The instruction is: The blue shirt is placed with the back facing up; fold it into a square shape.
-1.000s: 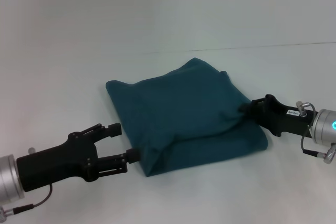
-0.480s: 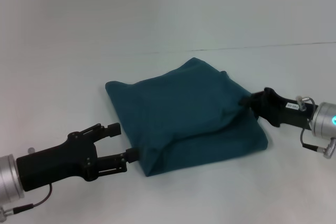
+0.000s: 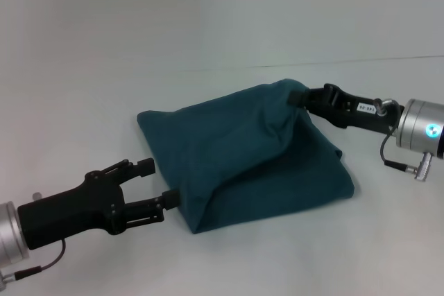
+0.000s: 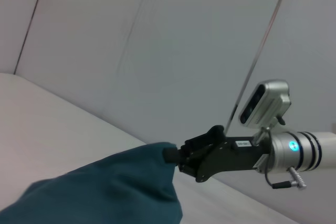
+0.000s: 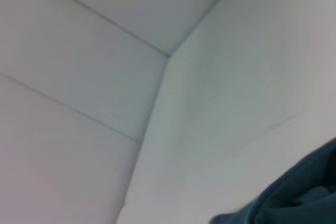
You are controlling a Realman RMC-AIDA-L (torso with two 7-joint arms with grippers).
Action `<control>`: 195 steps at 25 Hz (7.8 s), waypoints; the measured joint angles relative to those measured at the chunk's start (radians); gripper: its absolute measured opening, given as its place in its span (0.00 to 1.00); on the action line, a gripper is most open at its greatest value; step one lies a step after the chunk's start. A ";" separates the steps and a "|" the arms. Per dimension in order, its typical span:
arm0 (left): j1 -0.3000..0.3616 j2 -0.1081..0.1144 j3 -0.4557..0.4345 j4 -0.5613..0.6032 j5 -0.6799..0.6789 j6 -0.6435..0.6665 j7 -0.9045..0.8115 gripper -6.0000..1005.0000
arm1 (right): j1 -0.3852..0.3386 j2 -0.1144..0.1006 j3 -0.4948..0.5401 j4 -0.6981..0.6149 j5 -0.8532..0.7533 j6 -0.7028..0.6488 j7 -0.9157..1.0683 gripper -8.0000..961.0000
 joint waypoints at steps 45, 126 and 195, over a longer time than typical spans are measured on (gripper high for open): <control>0.002 -0.002 -0.021 -0.029 -0.001 -0.040 -0.009 0.94 | -0.108 -0.003 0.008 -0.152 0.033 -0.190 -0.037 0.04; -0.029 0.006 -0.046 -0.040 -0.062 -0.174 -0.034 0.94 | 0.216 0.038 -0.179 0.059 -0.181 0.670 0.055 0.07; -0.291 -0.038 0.358 -0.328 -0.140 -0.543 0.026 0.94 | 0.124 0.004 -0.152 -0.020 -0.072 0.449 -0.108 0.44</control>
